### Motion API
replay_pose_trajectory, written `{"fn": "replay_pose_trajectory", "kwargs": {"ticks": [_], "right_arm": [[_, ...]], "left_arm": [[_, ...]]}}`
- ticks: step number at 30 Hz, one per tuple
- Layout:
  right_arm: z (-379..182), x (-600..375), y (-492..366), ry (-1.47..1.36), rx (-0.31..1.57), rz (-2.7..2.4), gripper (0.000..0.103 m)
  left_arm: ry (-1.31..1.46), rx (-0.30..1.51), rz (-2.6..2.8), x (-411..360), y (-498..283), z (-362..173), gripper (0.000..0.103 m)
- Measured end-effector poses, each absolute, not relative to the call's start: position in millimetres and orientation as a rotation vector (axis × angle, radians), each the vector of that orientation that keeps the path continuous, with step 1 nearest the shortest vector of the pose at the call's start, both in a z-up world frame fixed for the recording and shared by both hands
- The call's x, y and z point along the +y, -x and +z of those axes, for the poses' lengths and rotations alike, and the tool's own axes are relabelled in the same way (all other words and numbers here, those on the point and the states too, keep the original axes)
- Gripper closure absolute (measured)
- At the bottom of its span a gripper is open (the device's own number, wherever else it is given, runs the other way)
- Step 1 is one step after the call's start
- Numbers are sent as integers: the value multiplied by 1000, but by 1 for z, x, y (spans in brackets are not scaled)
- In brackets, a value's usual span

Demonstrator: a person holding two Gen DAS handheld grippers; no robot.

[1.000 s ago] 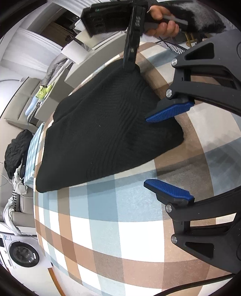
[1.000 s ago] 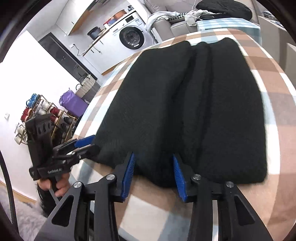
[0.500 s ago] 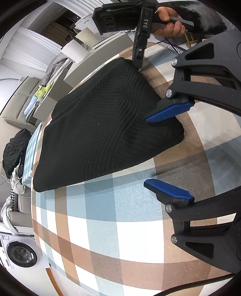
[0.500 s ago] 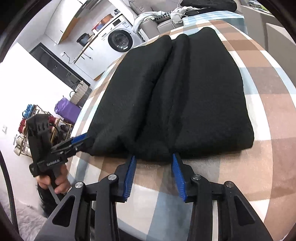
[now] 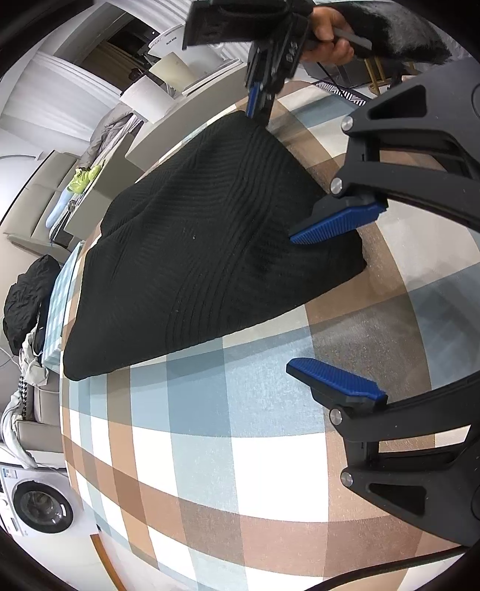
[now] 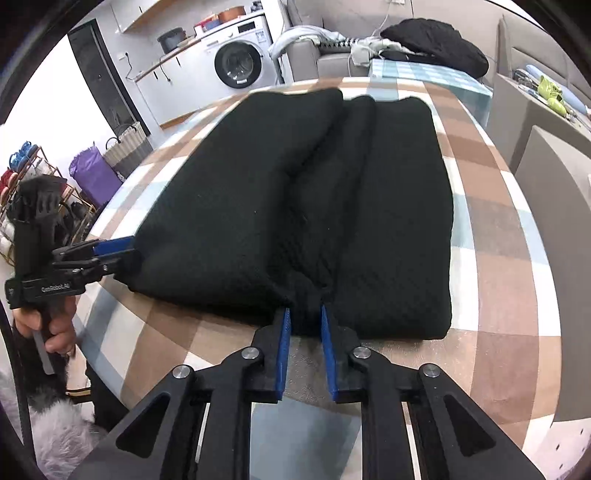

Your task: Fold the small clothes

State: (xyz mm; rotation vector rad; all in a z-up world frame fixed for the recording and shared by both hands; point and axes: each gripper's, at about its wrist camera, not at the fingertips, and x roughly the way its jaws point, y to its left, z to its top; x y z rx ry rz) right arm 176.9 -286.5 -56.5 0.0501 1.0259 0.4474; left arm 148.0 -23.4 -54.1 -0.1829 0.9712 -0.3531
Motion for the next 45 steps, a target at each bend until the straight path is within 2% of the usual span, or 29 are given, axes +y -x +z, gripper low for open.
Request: {"fn": "replay_pose_trajectory", "kwargs": {"ticks": [4, 7, 14, 15, 17, 18, 20, 24, 26, 28, 31, 36, 39, 42, 43, 45], "right_arm": [[-40, -311, -171, -138, 983, 463, 77], [-35, -331, -179, -288, 951, 439, 77], [-73, -297, -245, -351, 1018, 430, 77], [-78, -293, -253, -345, 1027, 410, 80], [-76, -288, -267, -347, 1002, 404, 95], [-68, -286, -270, -342, 968, 430, 98], [-55, -287, -271, -331, 891, 446, 98], [-69, -291, -285, -238, 966, 336, 98], [-77, -293, -288, -246, 1012, 337, 94], [-76, -300, -286, -304, 1009, 365, 77], [-70, -308, -280, -342, 1009, 377, 63], [-57, -328, -258, -360, 962, 345, 59], [-48, -347, -247, -348, 908, 271, 50], [-55, -363, -250, -344, 917, 219, 50], [-57, -367, -251, -352, 919, 216, 50], [-66, -368, -257, -353, 938, 217, 51]], "left_arm": [[184, 963, -353, -21, -147, -52, 42], [182, 960, -355, -22, -147, -52, 42], [185, 958, -344, -24, -148, -52, 42], [188, 957, -342, -23, -148, -51, 42], [193, 955, -335, -22, -148, -50, 42], [193, 952, -331, -21, -148, -49, 42], [195, 949, -327, -21, -149, -48, 42], [208, 951, -326, -19, -152, -50, 42], [207, 958, -321, -20, -154, -52, 42], [213, 955, -325, -19, -155, -51, 42], [234, 953, -325, -18, -162, -52, 42], [328, 967, -341, -15, -185, -60, 42], [348, 956, -346, -20, -202, -61, 42], [369, 942, -355, -26, -218, -64, 43], [373, 942, -355, -27, -222, -64, 46], [383, 939, -337, -30, -231, -66, 63]]}}
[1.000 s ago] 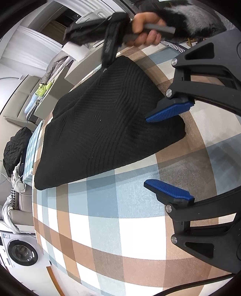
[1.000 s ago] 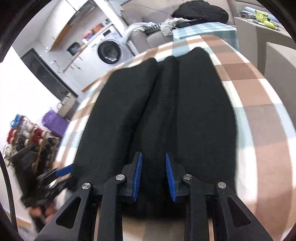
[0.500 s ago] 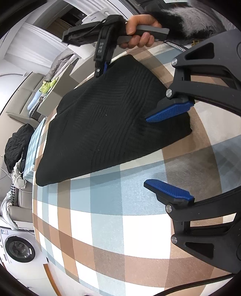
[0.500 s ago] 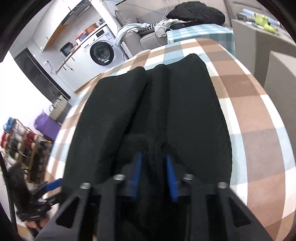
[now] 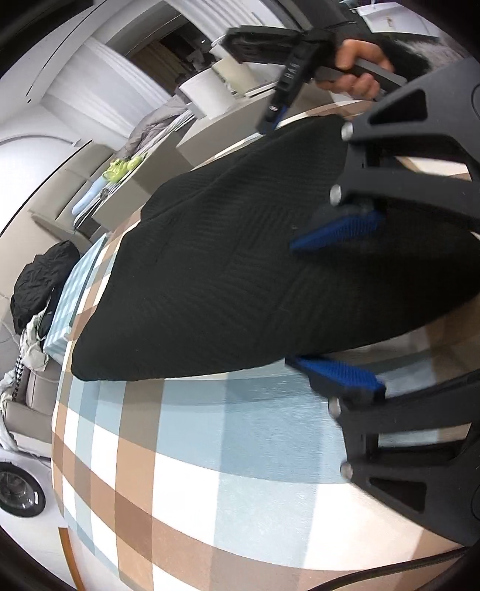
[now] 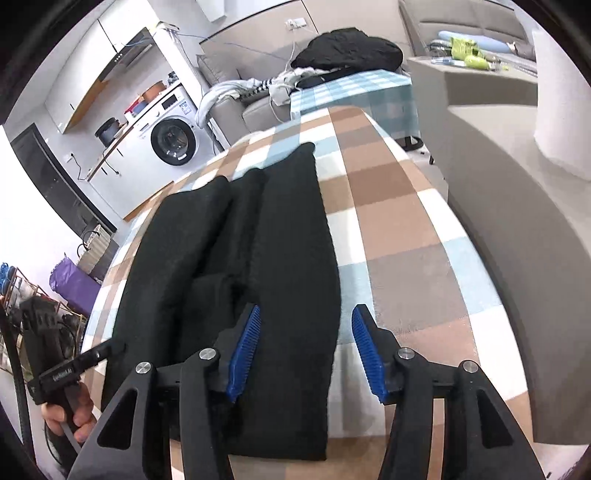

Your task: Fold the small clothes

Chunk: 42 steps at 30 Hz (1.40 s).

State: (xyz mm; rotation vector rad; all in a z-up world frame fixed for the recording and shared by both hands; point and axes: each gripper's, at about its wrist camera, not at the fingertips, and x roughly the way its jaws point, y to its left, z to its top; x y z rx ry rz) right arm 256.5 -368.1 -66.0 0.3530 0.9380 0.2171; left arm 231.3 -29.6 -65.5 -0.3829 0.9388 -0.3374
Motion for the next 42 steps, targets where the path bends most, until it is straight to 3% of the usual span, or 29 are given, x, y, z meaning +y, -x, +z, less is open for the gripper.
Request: {"fn": "replay_pose_trajectory", "kwargs": {"ticks": [3, 6, 19, 22, 24, 28, 32, 35, 38, 39, 42], "right_arm": [[-80, -359, -262, -272, 982, 209, 67], [-81, -350, -266, -240, 987, 233, 77], [-79, -289, -246, -193, 1069, 480, 75], [-68, -291, -245, -181, 1037, 452, 72], [-58, -296, -254, -201, 1002, 420, 72], [-42, -288, -276, -245, 944, 431, 67], [-53, -254, -317, -262, 989, 487, 67], [-72, -237, -348, -285, 1040, 489, 67], [-79, -222, -362, -217, 1034, 485, 82], [-78, -219, -364, -201, 1040, 483, 94], [-57, -225, -363, -229, 973, 486, 99]], "left_arm": [[386, 938, -324, -29, -238, -68, 78], [352, 924, -307, -28, -236, -66, 86], [325, 903, -208, 29, -193, -57, 88], [375, 902, -208, 44, -187, -60, 83], [390, 914, -188, 49, -186, -62, 70], [400, 887, -174, 54, -186, -56, 62], [382, 849, -168, 50, -181, -43, 47], [371, 834, -166, 49, -180, -38, 47], [366, 841, -170, 48, -180, -41, 47], [370, 844, -172, 48, -180, -43, 47], [385, 847, -186, 49, -179, -43, 47]]}}
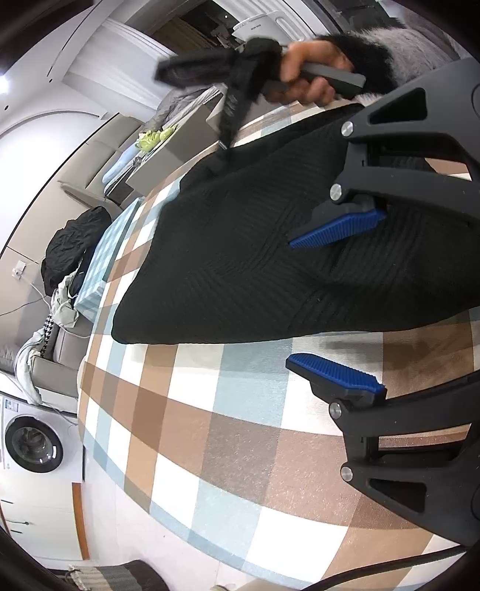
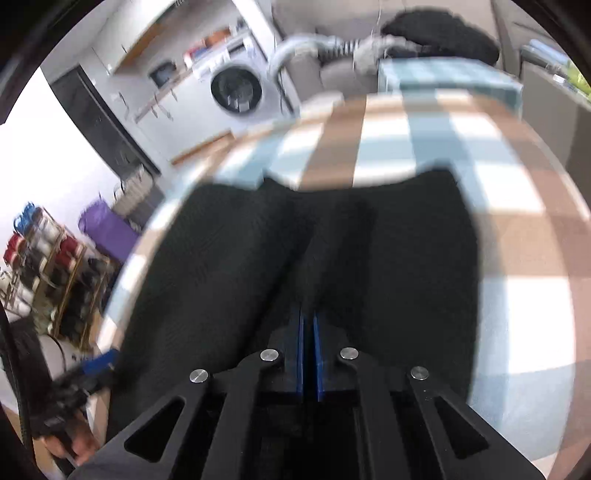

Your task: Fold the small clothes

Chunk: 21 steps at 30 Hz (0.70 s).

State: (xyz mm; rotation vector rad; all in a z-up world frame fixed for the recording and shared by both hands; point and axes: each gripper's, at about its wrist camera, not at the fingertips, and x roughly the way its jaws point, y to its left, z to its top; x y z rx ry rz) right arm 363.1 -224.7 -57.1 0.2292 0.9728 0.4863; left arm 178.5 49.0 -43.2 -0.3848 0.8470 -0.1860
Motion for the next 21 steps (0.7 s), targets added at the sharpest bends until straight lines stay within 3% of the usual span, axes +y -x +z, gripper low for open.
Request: {"fn": "replay_pose_trajectory", "kwargs": {"ticks": [5, 11, 16, 21], "right_arm": [[-15, -259, -354, -240, 835, 382, 99], [-63, -275, -382, -250, 992, 275, 98], [-58, -286, -363, -297, 980, 345, 88], [-69, -285, -343, -316, 1018, 397, 86]], "left_arm": [[379, 837, -192, 49, -180, -42, 47], [359, 866, -200, 39, -181, -48, 47], [358, 877, -210, 36, -182, -51, 47], [347, 881, -224, 28, -182, -50, 47]]}}
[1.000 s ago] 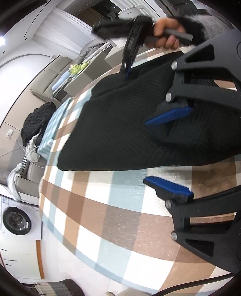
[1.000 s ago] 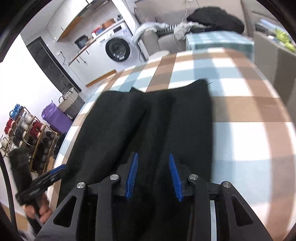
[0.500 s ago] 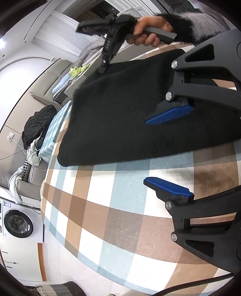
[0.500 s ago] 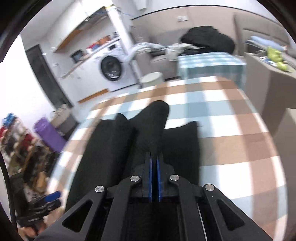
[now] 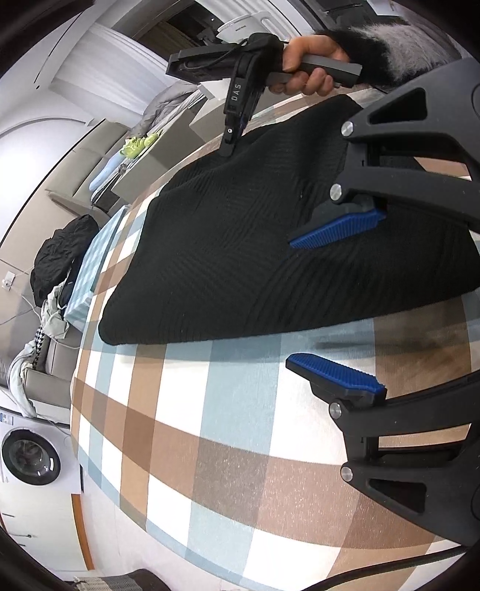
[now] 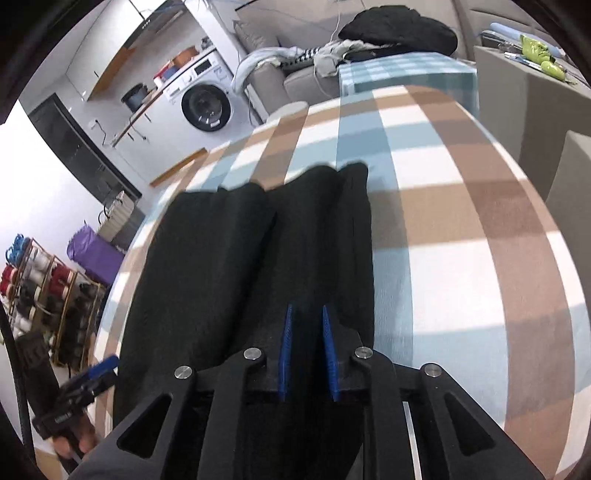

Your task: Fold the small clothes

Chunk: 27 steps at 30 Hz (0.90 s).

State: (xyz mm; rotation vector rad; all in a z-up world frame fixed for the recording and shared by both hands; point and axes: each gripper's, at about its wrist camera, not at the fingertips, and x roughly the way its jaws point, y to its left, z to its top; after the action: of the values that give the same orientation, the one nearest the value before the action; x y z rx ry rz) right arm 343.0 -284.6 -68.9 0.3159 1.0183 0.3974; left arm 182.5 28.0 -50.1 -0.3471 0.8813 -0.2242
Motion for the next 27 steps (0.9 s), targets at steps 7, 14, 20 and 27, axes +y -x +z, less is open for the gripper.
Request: {"fn": "replay_pose_trajectory", "kwargs": {"ticks": [7, 14, 20, 27], "right_arm": [[-53, -279, -323, -262, 914, 421, 98], [-73, -280, -321, -221, 1062, 366, 92], [-71, -295, -270, -362, 1059, 494, 72], [-73, -289, -233, -300, 1045, 462, 98]], "left_arm": [[329, 870, -236, 22, -179, -42, 47], [318, 872, -250, 14, -174, -39, 47], [306, 883, -265, 9, -170, -41, 47], [299, 881, -292, 1, -170, -38, 47]]}}
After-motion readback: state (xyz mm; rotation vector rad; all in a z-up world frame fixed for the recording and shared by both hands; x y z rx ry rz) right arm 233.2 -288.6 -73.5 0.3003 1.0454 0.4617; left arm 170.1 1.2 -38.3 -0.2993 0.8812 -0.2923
